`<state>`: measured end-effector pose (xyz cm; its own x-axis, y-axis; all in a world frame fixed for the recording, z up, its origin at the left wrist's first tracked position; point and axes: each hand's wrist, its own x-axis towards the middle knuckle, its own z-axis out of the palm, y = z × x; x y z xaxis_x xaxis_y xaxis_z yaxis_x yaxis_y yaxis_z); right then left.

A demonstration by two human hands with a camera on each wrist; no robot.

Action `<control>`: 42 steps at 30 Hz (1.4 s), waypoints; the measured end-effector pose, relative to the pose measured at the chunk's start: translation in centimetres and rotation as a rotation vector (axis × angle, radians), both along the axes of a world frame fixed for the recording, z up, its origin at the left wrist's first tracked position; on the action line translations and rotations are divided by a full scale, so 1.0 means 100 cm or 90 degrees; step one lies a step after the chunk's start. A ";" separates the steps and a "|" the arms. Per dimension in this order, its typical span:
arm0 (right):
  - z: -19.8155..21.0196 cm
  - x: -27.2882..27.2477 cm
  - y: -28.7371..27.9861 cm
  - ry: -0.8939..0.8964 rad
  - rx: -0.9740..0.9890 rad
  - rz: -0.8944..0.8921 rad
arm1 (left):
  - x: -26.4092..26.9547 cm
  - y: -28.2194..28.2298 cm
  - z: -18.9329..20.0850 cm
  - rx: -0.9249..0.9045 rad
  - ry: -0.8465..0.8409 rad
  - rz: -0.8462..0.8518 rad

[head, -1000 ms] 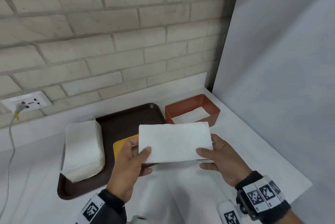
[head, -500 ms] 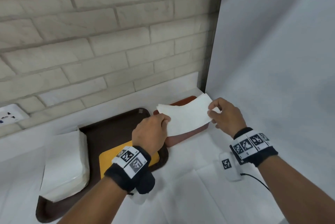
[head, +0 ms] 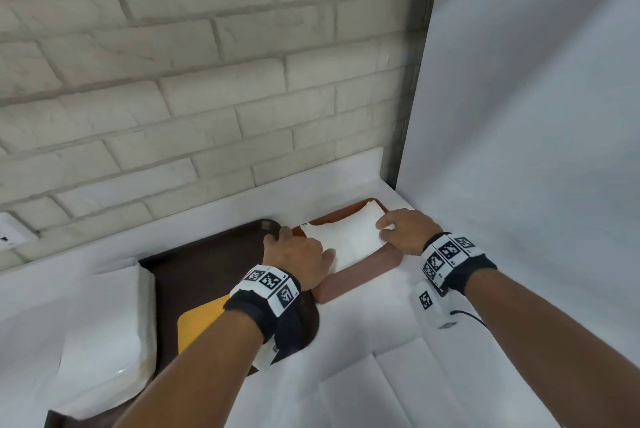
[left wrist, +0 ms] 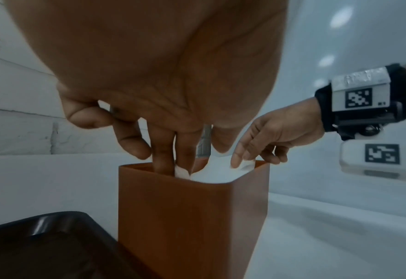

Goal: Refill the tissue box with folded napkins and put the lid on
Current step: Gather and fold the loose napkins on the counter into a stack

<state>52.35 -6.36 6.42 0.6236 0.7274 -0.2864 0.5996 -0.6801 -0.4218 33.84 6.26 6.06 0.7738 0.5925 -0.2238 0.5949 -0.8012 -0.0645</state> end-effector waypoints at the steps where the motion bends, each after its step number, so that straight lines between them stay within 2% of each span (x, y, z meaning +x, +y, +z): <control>1: -0.001 0.001 0.005 -0.008 -0.032 0.007 | 0.002 0.001 -0.002 -0.003 0.020 -0.005; 6: -0.006 0.006 0.025 -0.037 -0.124 0.010 | 0.009 0.001 -0.009 -0.033 0.078 -0.006; 16: -0.008 0.012 0.034 -0.065 -0.187 0.043 | 0.011 0.004 -0.008 -0.037 0.100 -0.008; 19: -0.011 0.009 0.035 -0.123 -0.193 0.047 | 0.011 0.002 -0.008 -0.025 0.104 -0.022; 23: -0.006 -0.005 0.038 -0.252 -0.207 0.095 | 0.011 -0.004 -0.011 -0.001 0.157 -0.013; 26: -0.003 -0.012 0.042 -0.294 -0.203 0.128 | 0.011 -0.007 -0.012 0.007 0.182 -0.004; 32: -0.019 -0.011 0.053 -0.270 -0.321 0.191 | 0.017 -0.006 -0.017 -0.037 0.223 0.029; 35: -0.028 -0.009 0.051 -0.284 -0.338 0.231 | 0.021 -0.008 -0.016 -0.071 0.244 0.063; 38: -0.025 -0.007 0.047 -0.261 -0.313 0.246 | 0.020 -0.011 -0.013 -0.071 0.227 0.041; 42: -0.006 -0.011 0.034 -0.192 -0.173 0.137 | 0.005 -0.017 0.004 -0.053 0.140 -0.011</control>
<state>51.28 -3.00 5.85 0.5509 0.7733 -0.3138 0.8083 -0.5880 -0.0299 34.35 4.58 6.48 0.7109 0.5517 -0.4362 0.5599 -0.8193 -0.1238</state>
